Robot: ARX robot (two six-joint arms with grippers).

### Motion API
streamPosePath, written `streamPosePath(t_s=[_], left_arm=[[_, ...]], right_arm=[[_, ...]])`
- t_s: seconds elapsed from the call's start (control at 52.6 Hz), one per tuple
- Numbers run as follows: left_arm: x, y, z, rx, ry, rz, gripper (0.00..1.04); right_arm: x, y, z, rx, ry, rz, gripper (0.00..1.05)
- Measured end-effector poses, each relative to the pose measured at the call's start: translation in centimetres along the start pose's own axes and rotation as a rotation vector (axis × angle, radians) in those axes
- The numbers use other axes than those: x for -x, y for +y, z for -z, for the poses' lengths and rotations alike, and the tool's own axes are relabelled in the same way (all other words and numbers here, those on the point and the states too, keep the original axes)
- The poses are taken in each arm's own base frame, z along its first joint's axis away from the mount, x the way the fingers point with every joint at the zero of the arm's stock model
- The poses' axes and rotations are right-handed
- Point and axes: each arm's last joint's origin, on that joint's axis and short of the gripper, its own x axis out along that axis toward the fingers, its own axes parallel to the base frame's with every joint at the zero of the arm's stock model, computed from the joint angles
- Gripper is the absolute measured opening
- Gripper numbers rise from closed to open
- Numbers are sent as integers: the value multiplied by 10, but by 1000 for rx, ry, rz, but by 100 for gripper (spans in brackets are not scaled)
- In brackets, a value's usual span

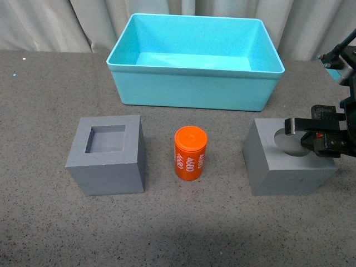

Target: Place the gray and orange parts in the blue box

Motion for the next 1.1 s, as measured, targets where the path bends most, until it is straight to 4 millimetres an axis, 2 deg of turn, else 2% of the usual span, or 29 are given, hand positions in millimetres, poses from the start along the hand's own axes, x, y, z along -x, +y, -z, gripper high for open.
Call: streamPosePath(t_s=[0.171,0.247,0.399,0.532,0.627,0.703,0.798,0.969,1.102], left_arm=[[0,0,0,0,0,0,98],[0,0,0,0,0,0,98],[0,0,0,0,0,0,98],[0,0,0,0,0,0,98],[0,0,0,0,0,0,98],[0,0,0,0,0,0,98],[0,0,0,0,0,0,98],[0,0,0,0,0,0,98],[0,0,0,0,0,0,98]], right_arm=[[18,1,-5,-2,-52,-53,18],[40,3,-17,-2,-142,-104,18],[77,12,-52,-2,-343,-163,18],[87,24,-87,11,-479,-193,18],[73,32,-111,14,-519,-193,18],[53,38,-126,12,-485,-174,18],[17,43,-143,5,-409,-131,18],[-17,45,-156,-9,-370,-115,18],[-31,46,-159,-21,-358,-107,18]])
